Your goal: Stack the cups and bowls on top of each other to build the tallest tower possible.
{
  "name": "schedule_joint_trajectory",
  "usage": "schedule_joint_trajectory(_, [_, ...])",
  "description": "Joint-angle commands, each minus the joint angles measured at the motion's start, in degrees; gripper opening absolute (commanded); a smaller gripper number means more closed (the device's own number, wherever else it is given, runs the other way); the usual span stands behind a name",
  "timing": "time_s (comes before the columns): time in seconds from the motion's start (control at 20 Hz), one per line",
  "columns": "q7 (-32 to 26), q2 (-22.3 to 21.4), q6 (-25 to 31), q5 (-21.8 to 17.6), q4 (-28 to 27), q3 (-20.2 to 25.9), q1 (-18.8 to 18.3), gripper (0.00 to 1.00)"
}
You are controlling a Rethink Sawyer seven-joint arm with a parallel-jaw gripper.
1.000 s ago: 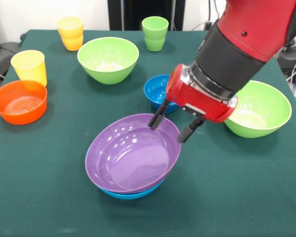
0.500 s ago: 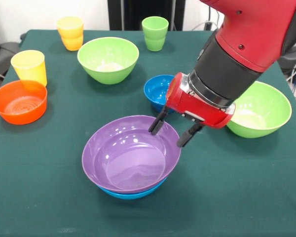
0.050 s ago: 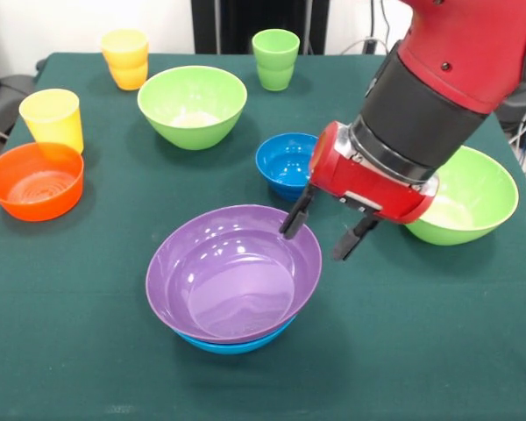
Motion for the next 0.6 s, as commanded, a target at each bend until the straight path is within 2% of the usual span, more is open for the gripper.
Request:
schedule_joint_trajectory(0.05, [0.03,0.28,3.21,1.1,-0.79,7.22,-0.22,1.0])
schedule_joint_trajectory(0.6, [-0.21,4.19,-0.66,-0.24,-3.34,6.64,-1.73,1.0])
